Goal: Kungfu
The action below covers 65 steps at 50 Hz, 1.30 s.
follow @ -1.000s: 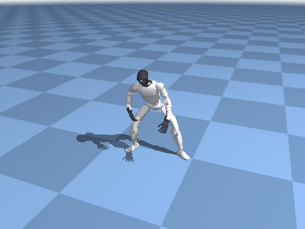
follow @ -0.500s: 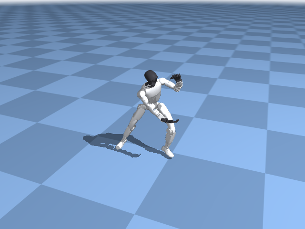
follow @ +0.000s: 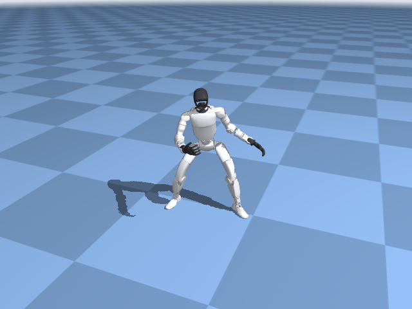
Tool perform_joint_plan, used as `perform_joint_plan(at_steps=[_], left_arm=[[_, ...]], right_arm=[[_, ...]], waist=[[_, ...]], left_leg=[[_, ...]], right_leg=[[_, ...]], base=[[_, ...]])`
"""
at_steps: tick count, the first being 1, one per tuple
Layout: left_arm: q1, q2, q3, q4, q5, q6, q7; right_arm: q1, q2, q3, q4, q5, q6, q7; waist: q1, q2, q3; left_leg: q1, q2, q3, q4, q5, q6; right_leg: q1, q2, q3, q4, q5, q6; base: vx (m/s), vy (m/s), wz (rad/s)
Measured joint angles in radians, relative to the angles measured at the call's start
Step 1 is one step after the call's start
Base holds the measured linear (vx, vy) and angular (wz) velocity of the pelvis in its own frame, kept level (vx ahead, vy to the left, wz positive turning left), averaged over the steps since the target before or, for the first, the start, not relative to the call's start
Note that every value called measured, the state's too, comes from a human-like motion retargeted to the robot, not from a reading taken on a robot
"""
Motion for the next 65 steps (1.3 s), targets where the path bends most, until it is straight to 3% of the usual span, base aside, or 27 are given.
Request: perform_joint_plan(at_steps=[2,5,7,10,13,20,25,33,49,58,65], left_arm=[[0.029,-0.038,-0.057,0.220,-0.286,-0.066,-0.003],[-0.006,-0.115,-0.174,0.454,-0.830,-0.116,-0.071],[-0.094,-0.201,-0.269,0.502,-1.155,-0.095,-0.145],[-0.248,-0.403,-0.406,0.466,-1.509,-0.071,-0.262],[-0.357,-0.491,-0.598,0.364,-1.693,-0.017,-0.409],[-0.539,-0.484,-0.747,0.215,-1.636,0.024,-0.499],[-0.621,-0.442,-0.767,0.202,-1.526,0.037,-0.489],[-0.624,-0.422,-0.795,0.197,-1.417,0.008,-0.442],[-0.557,-0.382,-0.770,0.209,-1.393,-0.002,-0.422],[-0.479,-0.224,-0.739,0.280,-1.230,0.055,-0.495],[-0.336,-0.043,-0.707,0.397,-0.947,0.095,-0.485]], right_arm=[[0.035,-0.105,-0.019,-0.125,0.023,-0.026,-0.062],[0.122,-0.279,-0.163,-0.315,0.020,-0.100,-0.169],[0.224,-0.410,-0.379,-0.431,0.030,-0.150,-0.223],[0.429,-0.607,-0.805,-0.564,0.086,-0.213,-0.294],[0.465,-0.648,-1.061,-0.626,0.064,-0.273,-0.307],[0.525,-0.716,-1.291,-0.683,-0.181,-0.358,-0.394],[0.600,-0.683,-1.323,-0.764,-0.464,-0.363,-0.562],[0.626,-0.681,-1.308,-0.744,-0.465,-0.371,-0.580],[0.687,-0.693,-1.363,-0.710,-0.502,-0.361,-0.578],[0.816,-0.588,-1.392,-0.624,-0.526,-0.323,-0.582],[0.747,-0.526,-1.193,-0.274,-0.453,-0.297,-0.426]], waist=[[-0.122,-0.035,-0.065],[-0.223,-0.058,-0.106],[-0.227,-0.032,-0.088],[-0.333,0.062,-0.104],[-0.441,0.087,-0.064],[-0.563,0.166,-0.043],[-0.526,0.197,-0.005],[-0.519,0.210,-0.025],[-0.461,0.160,-0.020],[-0.354,0.201,0.095],[-0.173,0.232,0.125]], left_leg=[[0.091,-0.092,0.091,-0.192,0.117,0.000],[0.158,-0.076,0.173,-0.301,0.216,0.000],[0.209,0.059,0.231,-0.305,0.238,0.001],[0.057,0.112,0.247,-0.272,0.278,0.000],[0.050,0.121,0.304,-0.250,0.279,0.000],[0.107,0.097,0.299,-0.276,0.278,0.000],[0.203,0.126,0.260,-0.275,0.247,0.000],[0.204,0.039,0.221,-0.285,0.221,0.000],[0.205,0.022,0.224,-0.292,0.200,0.000],[0.174,0.157,0.232,-0.199,0.166,0.000],[-0.047,0.286,-0.008,0.120,0.020,0.011]], right_leg=[[-0.062,-0.064,0.033,0.074,-0.071,0.025],[-0.102,-0.065,0.010,0.211,-0.203,0.018],[-0.069,0.039,-0.045,0.273,-0.295,-0.008],[-0.153,0.040,-0.095,0.359,-0.359,-0.013],[-0.214,0.014,-0.085,0.443,-0.400,-0.028],[-0.315,0.030,0.006,0.525,-0.437,-0.048],[-0.252,0.106,0.043,0.470,-0.420,-0.050],[-0.231,0.059,0.113,0.403,-0.354,-0.025],[-0.142,0.058,0.097,0.261,-0.253,-0.017],[-0.008,0.167,0.037,0.095,-0.163,-0.031],[0.095,0.232,-0.005,-0.067,-0.053,-0.018]], base=[[-0.28,-0.86,1.12],[-0.22,-1.11,-0.29],[-0.26,-1.20,-1.24],[-0.53,-0.53,0.68],[-0.57,-0.20,0.23],[-0.24,0.07,-0.55],[0.08,0.22,-0.76],[0.08,0.25,0.31],[0.08,0.05,0.05],[0.16,0.20,-0.36],[0.22,0.39,-0.07]])
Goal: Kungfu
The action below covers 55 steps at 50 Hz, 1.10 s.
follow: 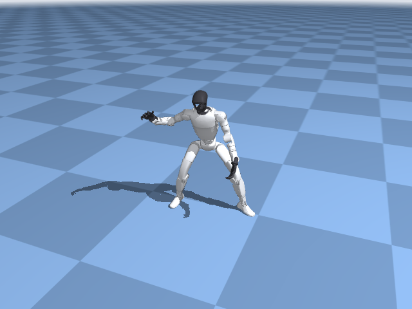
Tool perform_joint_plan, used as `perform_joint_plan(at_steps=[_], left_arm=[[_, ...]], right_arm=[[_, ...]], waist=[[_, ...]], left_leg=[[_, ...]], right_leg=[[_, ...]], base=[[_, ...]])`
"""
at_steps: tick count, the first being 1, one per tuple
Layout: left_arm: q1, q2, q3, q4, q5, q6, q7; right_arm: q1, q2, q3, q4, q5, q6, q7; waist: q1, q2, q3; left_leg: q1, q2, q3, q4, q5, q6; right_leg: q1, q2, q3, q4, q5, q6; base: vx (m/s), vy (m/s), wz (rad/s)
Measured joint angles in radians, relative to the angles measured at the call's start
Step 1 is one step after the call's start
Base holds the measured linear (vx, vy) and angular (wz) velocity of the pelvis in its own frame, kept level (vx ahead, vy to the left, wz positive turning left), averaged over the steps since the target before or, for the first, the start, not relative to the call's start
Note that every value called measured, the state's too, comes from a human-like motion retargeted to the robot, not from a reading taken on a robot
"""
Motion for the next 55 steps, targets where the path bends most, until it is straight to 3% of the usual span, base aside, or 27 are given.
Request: perform_joint_plan(at_steps=[5,8,10,12,15,17,21,23,25,27,29,33,36,40,42,44,45,47,50,55], left_arm=[[0.179,0.127,-0.096,0.045,0.354,0.023,0.070],[0.278,0.131,-0.117,0.069,0.690,0.037,0.222],[0.330,0.075,-0.086,0.097,0.893,0.070,0.310],[0.377,0.006,-0.047,0.131,1.039,0.145,0.317],[0.436,-0.037,0.011,0.231,1.218,0.255,0.266],[0.482,-0.018,0.029,0.319,1.342,0.321,0.241],[0.531,0.005,-0.001,0.482,1.514,0.469,0.182],[0.610,-0.024,-0.008,0.498,1.572,0.534,0.103],[0.706,-0.072,0.000,0.498,1.610,0.565,0.022],[0.809,-0.134,0.021,0.498,1.610,0.537,-0.041],[0.923,-0.190,0.072,0.498,1.622,0.502,-0.109],[1.027,-0.280,0.153,0.498,1.627,0.481,-0.266],[0.979,-0.292,0.132,0.498,1.666,0.431,-0.377],[0.831,-0.214,0.003,0.498,1.761,0.319,-0.284],[0.769,-0.189,-0.052,0.498,1.740,0.303,-0.194],[0.692,-0.152,-0.079,0.493,1.695,0.284,-0.163],[0.663,-0.135,-0.092,0.484,1.674,0.274,-0.163],[0.624,-0.101,-0.112,0.444,1.671,0.278,-0.174],[0.602,-0.053,-0.125,0.386,1.698,0.267,-0.141],[0.598,-0.003,-0.126,0.344,1.748,0.278,-0.121]], right_arm=[[-0.084,0.094,0.295,0.258,0.216,0.027,0.131],[-0.075,0.195,0.462,0.381,0.181,0.039,0.146],[-0.060,0.296,0.566,0.485,0.160,0.062,0.163],[-0.095,0.470,0.681,0.607,0.223,0.084,0.196],[-0.257,0.741,0.845,0.742,0.454,0.044,0.244],[-0.428,0.823,0.878,0.733,0.550,0.027,0.261],[-0.895,0.827,0.805,0.526,0.567,0.107,0.395],[-1.125,0.809,0.811,0.385,0.611,0.112,0.461],[-1.315,0.773,0.827,0.271,0.677,0.106,0.515],[-1.428,0.744,0.828,0.196,0.699,0.130,0.561],[-1.462,0.725,0.852,0.151,0.673,0.131,0.542],[-1.459,0.684,0.884,0.115,0.578,0.052,0.422],[-1.436,0.691,0.897,0.068,0.542,-0.034,0.335],[-1.368,0.692,0.923,-0.013,0.589,-0.080,0.292],[-1.346,0.692,0.944,-0.022,0.642,-0.074,0.299],[-1.333,0.703,0.957,-0.017,0.686,-0.062,0.311],[-1.327,0.709,0.964,-0.011,0.706,-0.052,0.321],[-1.312,0.721,0.976,-0.002,0.729,-0.044,0.336],[-1.291,0.725,0.986,0.003,0.722,-0.052,0.316],[-1.240,0.725,0.996,0.011,0.669,-0.040,0.281]], waist=[[0.148,-0.035,-0.059],[0.309,-0.027,-0.103],[0.400,-0.059,-0.139],[0.468,-0.132,-0.160],[0.563,-0.291,-0.165],[0.644,-0.380,-0.134],[0.823,-0.486,0.016],[0.861,-0.527,0.077],[0.877,-0.567,0.111],[0.848,-0.572,0.107],[0.787,-0.562,0.044],[0.727,-0.589,-0.067],[0.713,-0.614,-0.099],[0.674,-0.606,-0.120],[0.611,-0.578,-0.113],[0.549,-0.506,-0.134],[0.510,-0.462,-0.142],[0.440,-0.387,-0.151],[0.408,-0.307,-0.177],[0.314,-0.257,-0.163]], left_leg=[[-0.167,-0.034,-0.091,0.164,-0.086,0.032],[-0.290,-0.013,-0.240,0.227,-0.104,0.030],[-0.331,-0.060,-0.309,0.249,-0.115,0.040],[-0.329,-0.151,-0.349,0.246,-0.114,0.050],[-0.329,-0.263,-0.346,0.233,-0.098,0.066],[-0.327,-0.316,-0.343,0.214,-0.054,0.081],[-0.365,-0.299,-0.353,0.158,0.039,0.109],[-0.404,-0.264,-0.294,0.188,0.039,0.196],[-0.418,-0.164,-0.149,0.246,0.016,0.263],[-0.429,-0.122,-0.111,0.272,0.003,0.253],[-0.463,-0.134,-0.161,0.293,-0.002,0.237],[-0.509,-0.140,-0.185,0.365,-0.097,0.210],[-0.493,-0.128,-0.141,0.389,-0.151,0.243],[-0.407,-0.198,-0.090,0.364,-0.235,0.305],[-0.314,-0.284,-0.064,0.307,-0.256,0.318],[-0.281,-0.278,-0.138,0.211,-0.201,0.288],[-0.260,-0.293,-0.178,0.177,-0.185,0.272],[-0.197,-0.343,-0.227,0.093,-0.163,0.258],[-0.086,-0.388,-0.227,-0.040,-0.160,0.283],[0.152,-0.540,-0.198,-0.217,-0.188,0.293]], right_leg=[[0.047,-0.022,0.026,-0.059,0.057,0.044],[0.126,0.106,0.025,-0.110,0.020,0.044],[0.190,0.151,0.034,-0.130,-0.016,0.044],[0.282,0.159,0.007,-0.161,-0.032,0.044],[0.412,0.164,-0.063,-0.218,-0.026,0.044],[0.499,0.190,-0.125,-0.266,-0.006,0.044],[0.541,0.312,-0.154,-0.298,-0.027,0.044],[0.520,0.314,-0.188,-0.304,-0.049,0.044],[0.489,0.321,-0.211,-0.288,-0.053,0.044],[0.491,0.353,-0.223,-0.278,-0.038,0.044],[0.521,0.393,-0.235,-0.296,-0.007,0.044],[0.540,0.402,-0.239,-0.337,0.096,0.044],[0.546,0.372,-0.267,-0.354,0.244,0.044],[0.580,0.303,-0.224,-0.350,0.583,0.044],[0.538,0.247,-0.089,-0.185,0.629,0.044],[0.471,0.402,0.021,-0.111,0.576,0.044],[0.440,0.492,0.103,-0.050,0.498,0.044],[0.356,0.587,0.167,0.087,0.342,0.044],[0.226,0.548,0.183,0.199,0.181,0.044],[0.111,0.589,0.371,0.172,-0.030,0.044]], base=[[0.32,0.53,0.82],[0.30,0.29,0.66],[0.28,0.29,2.03],[0.23,0.13,3.29],[0.23,-0.37,3.63],[0.24,-0.68,3.10],[-0.15,-0.96,1.69],[-0.10,-0.57,0.78],[0.06,-0.35,0.49],[0.32,-0.09,0.54],[0.65,0.19,0.67],[0.73,0.30,-0.15],[0.59,0.18,-0.48],[0.65,0.32,0.58],[0.72,0.19,1.29],[0.43,-0.43,0.75],[0.50,-0.34,1.55],[0.48,-0.02,1.39],[0.44,0.46,0.37],[0.53,0.23,1.04]])
